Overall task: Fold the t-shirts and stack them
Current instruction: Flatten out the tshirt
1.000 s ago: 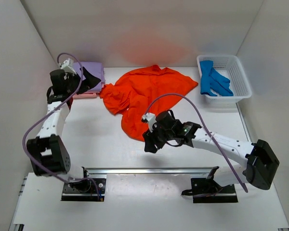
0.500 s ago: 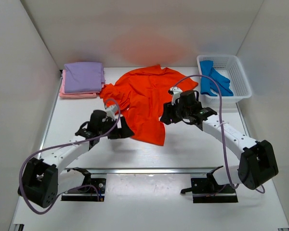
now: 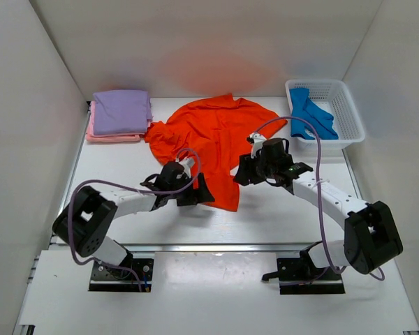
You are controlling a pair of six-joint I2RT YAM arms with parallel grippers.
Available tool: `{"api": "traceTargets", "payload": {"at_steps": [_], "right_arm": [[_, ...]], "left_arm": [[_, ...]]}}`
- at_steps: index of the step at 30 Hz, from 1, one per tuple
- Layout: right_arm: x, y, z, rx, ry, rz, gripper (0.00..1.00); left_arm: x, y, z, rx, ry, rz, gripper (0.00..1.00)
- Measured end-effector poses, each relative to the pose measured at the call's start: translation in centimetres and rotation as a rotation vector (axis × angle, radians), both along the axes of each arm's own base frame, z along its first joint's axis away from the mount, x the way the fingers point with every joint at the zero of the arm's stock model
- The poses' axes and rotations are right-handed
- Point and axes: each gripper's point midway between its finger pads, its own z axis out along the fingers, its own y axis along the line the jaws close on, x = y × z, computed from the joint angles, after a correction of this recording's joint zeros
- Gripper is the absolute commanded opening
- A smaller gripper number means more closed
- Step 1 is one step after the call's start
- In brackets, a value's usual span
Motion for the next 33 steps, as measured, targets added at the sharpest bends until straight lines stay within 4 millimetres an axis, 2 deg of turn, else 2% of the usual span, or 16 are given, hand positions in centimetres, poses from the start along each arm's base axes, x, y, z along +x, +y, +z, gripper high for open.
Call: {"api": "traceTargets", "payload": {"at_steps": [3,6,7,9,11,13,16,18,19,20,23,25,26,27,30,33], "right_arm": [[0.0,-0.3,-0.4,0.012,0.010,-0.013,0.46],[0.2,-0.8,-0.6,0.020,0.017,-0.032,0.46],[0.3,-1.0,-0.5,0.024,0.016,-0.038,0.46],[0.6,-1.3,-0.3,0.033,0.009,-0.048,0.45],[0.9,-1.5,0.1,0.043,-0.001,-0.053,0.45],[1.0,-1.7,0.6,0.054,-0.012,-0.056,0.46],[1.1,-1.8,1.0,0.061,-0.022,-0.060,0.45],[1.1,-2.0,1.4,0.064,-0.030,-0.063,0.44],[1.0,-2.1,1.5,0.064,-0.034,-0.063,0.45],[1.0,-2.2,1.7,0.064,-0.039,-0.064,0.44],[1.2,-3.2,2.3,0.059,-0.055,-0.087,0.44],[1.7,-4.3,2.3,0.051,-0.056,-0.124,0.44],[1.9,-4.9,2.1,0.042,-0.053,-0.146,0.45],[2.2,-6.1,1.5,0.019,-0.036,-0.194,0.48],[2.6,-7.2,0.8,0.009,-0.014,-0.246,0.53],[3.4,-8.3,-1.0,-0.009,0.038,-0.308,0.57]], "left_arm": [[1.1,-1.9,0.1,-0.020,-0.014,0.003,0.99],[2.1,-3.0,0.1,-0.031,-0.023,0.018,0.99],[2.5,-3.3,0.2,-0.032,-0.025,0.021,0.96],[3.1,-3.6,0.1,-0.029,-0.026,0.032,0.70],[3.4,-3.0,-0.8,-0.001,-0.019,0.051,0.00],[3.2,-1.7,-2.2,0.048,0.004,0.067,0.00],[3.2,-0.3,-2.4,0.054,0.018,0.088,0.00],[3.1,1.9,-2.4,0.086,0.014,0.105,0.00],[3.1,3.6,-2.4,0.113,0.018,0.122,0.00],[3.2,5.4,-2.3,0.136,0.018,0.146,0.00],[3.9,12.8,-1.7,0.224,0.020,0.282,0.00],[4.6,18.5,-0.4,0.283,-0.010,0.414,0.00],[4.8,20.8,0.4,0.318,-0.039,0.469,0.00],[4.6,24.6,2.1,0.417,-0.105,0.542,0.00],[4.3,25.2,2.6,0.456,-0.119,0.529,0.00],[3.8,25.1,1.3,0.476,-0.066,0.489,0.00]]}}
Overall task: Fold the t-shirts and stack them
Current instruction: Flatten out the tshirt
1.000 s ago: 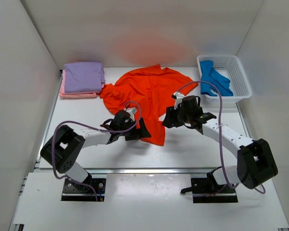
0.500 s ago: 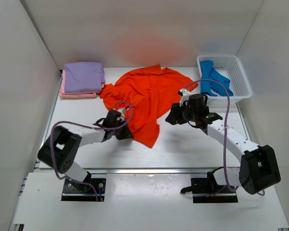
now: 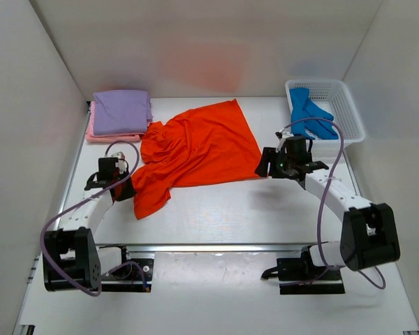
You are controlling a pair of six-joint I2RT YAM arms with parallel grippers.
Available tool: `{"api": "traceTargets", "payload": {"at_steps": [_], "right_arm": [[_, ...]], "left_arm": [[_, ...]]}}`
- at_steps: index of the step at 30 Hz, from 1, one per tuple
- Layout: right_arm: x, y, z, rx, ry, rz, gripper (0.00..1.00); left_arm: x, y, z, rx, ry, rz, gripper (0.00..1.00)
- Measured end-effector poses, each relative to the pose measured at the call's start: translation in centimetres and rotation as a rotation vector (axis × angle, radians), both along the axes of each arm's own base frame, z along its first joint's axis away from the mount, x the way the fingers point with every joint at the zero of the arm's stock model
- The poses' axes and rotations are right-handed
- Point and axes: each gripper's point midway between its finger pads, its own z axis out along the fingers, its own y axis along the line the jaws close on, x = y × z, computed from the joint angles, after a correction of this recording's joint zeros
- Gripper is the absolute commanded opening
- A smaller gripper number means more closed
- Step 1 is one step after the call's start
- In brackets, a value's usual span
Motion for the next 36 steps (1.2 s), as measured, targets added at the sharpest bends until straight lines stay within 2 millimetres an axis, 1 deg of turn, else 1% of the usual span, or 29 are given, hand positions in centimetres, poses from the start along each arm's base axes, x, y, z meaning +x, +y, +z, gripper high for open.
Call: {"api": "traceTargets", "payload": {"at_steps": [2,3,4,5,6,7,8,9,12,13,14,17,19,20,21,23,24,26,30,35,36], "right_arm": [[0.2,-0.5,-1.8,-0.014,0.059,-0.038,0.58],[0.2,-0.9,-2.8,-0.025,0.095,-0.063,0.58],[0.2,-1.1,-3.8,-0.038,0.134,-0.083,0.58],[0.2,-1.1,-4.3,-0.046,0.151,-0.093,0.57],[0.3,-1.3,-4.9,-0.054,0.175,-0.112,0.57],[0.3,-1.4,-5.4,-0.061,0.193,-0.125,0.57],[0.4,-1.4,-5.9,-0.063,0.208,-0.139,0.57],[0.4,-1.5,-6.3,-0.067,0.222,-0.153,0.57],[0.3,-1.6,-7.6,-0.070,0.266,-0.180,0.58],[0.4,-1.7,-7.9,-0.071,0.279,-0.189,0.58],[0.7,-1.7,-8.2,-0.070,0.289,-0.197,0.58],[2.3,-1.5,-8.2,-0.057,0.279,-0.211,0.57],[3.1,-1.5,-8.2,-0.046,0.267,-0.218,0.52],[3.4,-1.4,-8.2,-0.040,0.262,-0.223,0.40],[3.6,-1.5,-8.2,-0.039,0.259,-0.225,0.18],[4.0,-1.8,-8.6,-0.032,0.266,-0.234,0.00],[4.1,-1.9,-8.9,-0.030,0.279,-0.242,0.00],[4.7,-2.2,-8.9,-0.023,0.284,-0.254,0.00],[6.1,-3.4,-8.1,-0.015,0.264,-0.283,0.00],[7.5,-5.4,-7.0,-0.006,0.240,-0.331,0.00],[7.6,-5.5,-6.9,-0.005,0.237,-0.335,0.00]], "left_arm": [[-0.5,-0.3,-1.1,-0.010,0.050,-0.010,0.00],[-0.8,-0.5,-1.5,-0.017,0.072,-0.017,0.02],[-1.0,-0.7,-1.8,-0.025,0.085,-0.023,0.13],[-1.0,-0.8,-1.9,-0.028,0.089,-0.028,0.20],[-1.0,-0.9,-1.8,-0.034,0.089,-0.030,0.47],[-1.0,-1.0,-1.8,-0.038,0.086,-0.031,0.68],[-1.0,-1.0,-1.7,-0.039,0.083,-0.038,0.92],[-1.0,-1.1,-1.7,-0.039,0.082,-0.041,0.97],[-1.1,-1.1,-1.3,-0.044,0.079,-0.043,0.95],[-1.1,-1.2,-1.1,-0.045,0.078,-0.045,0.93],[-1.0,-1.3,-0.8,-0.048,0.073,-0.048,0.89],[-0.6,-2.0,0.5,-0.065,0.046,-0.076,0.85],[-0.5,-2.5,1.1,-0.079,0.028,-0.093,0.82],[-0.6,-2.7,1.3,-0.085,0.021,-0.102,0.82],[-0.7,-3.0,1.4,-0.092,0.022,-0.111,0.82],[-1.0,-3.2,1.3,-0.099,0.031,-0.120,0.82],[-1.2,-3.3,1.2,-0.103,0.038,-0.125,0.82],[-1.6,-3.5,0.7,-0.110,0.053,-0.129,0.81],[-2.6,-4.1,-0.3,-0.116,0.097,-0.149,0.78],[-3.2,-5.5,-0.6,-0.115,0.125,-0.203,0.76],[-3.3,-5.7,-0.7,-0.114,0.128,-0.210,0.73]]}}
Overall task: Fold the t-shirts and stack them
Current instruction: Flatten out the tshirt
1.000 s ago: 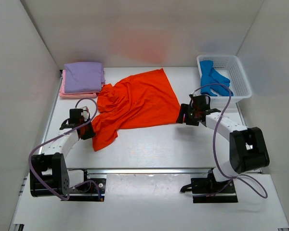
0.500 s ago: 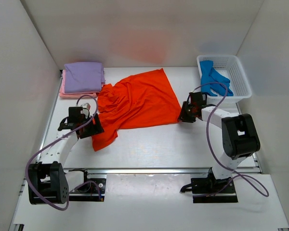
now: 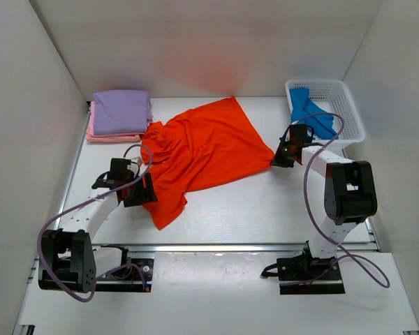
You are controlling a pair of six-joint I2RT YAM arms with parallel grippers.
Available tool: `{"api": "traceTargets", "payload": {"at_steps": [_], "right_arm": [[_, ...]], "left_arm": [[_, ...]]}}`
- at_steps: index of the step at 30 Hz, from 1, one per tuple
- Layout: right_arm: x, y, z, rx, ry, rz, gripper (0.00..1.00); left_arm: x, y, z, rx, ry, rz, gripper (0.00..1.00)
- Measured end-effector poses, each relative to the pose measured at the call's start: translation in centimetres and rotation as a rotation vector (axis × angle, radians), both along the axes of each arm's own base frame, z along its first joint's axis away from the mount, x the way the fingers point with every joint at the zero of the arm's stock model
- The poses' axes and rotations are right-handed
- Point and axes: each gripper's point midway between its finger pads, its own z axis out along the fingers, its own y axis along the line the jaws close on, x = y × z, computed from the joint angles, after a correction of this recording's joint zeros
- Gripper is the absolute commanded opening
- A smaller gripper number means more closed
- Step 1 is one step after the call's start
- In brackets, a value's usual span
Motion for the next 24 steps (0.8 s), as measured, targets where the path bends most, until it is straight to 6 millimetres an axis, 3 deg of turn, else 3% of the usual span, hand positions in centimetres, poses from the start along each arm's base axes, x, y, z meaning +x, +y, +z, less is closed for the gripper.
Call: {"api": "traceTargets", "payload": {"at_steps": [5,8,24], "right_arm": [[0.1,0.0,0.2,0.000,0.000,0.001,0.00],[0.1,0.1,0.3,0.000,-0.002,0.005,0.00],[0.1,0.6,0.3,0.006,-0.001,0.017,0.00]], "left_arm": [[-1.6,-2.5,-0.7,0.022,0.045,-0.104,0.73],[-2.8,-3.8,-1.2,0.009,0.092,-0.151,0.67],[-5.8,-5.1,-2.2,-0.017,0.190,-0.147,0.65]]}}
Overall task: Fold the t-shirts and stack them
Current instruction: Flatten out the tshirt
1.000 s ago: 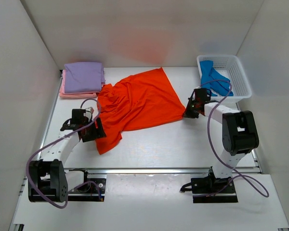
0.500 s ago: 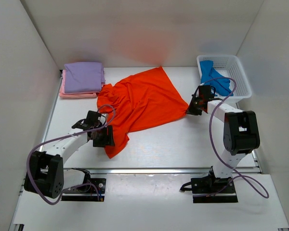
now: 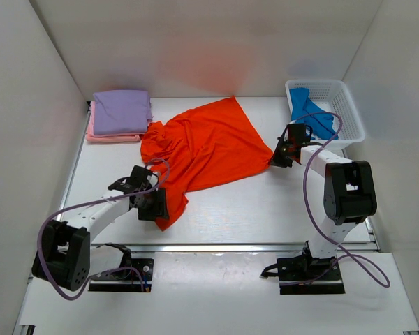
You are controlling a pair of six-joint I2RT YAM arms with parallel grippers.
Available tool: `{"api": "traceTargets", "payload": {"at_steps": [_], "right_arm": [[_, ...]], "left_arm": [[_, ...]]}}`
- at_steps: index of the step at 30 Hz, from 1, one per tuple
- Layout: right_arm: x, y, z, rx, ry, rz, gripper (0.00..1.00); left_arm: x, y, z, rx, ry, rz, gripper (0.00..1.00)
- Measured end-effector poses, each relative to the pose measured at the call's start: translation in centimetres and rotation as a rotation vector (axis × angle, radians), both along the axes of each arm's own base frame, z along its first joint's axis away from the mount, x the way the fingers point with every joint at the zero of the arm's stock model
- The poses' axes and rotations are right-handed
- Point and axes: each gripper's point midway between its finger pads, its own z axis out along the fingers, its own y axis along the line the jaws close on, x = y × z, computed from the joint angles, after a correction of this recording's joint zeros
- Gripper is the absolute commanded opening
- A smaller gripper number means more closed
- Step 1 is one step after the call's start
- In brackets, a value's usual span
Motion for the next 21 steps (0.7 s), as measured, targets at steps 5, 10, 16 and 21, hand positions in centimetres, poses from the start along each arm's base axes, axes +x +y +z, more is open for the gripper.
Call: {"api": "traceTargets", "payload": {"at_steps": [5,10,16,21], "right_arm": [[0.0,0.2,0.0,0.003,-0.001,0.006,0.00],[-0.1,0.4,0.1,0.007,-0.001,0.011,0.00],[0.1,0.3,0.1,0.012,-0.008,0.010,0.00],[0.2,0.1,0.2,0.020,-0.010,0.006,0.00]], "left_arm": [[-0.3,0.1,-0.6,0.025,0.019,0.009,0.61],[-0.2,-0.3,-0.9,0.074,0.023,0.000,0.59],[0.3,-1.2,-1.2,0.114,0.026,-0.024,0.00],[0.6,-1.8,-1.3,0.075,0.011,-0.025,0.00]]}}
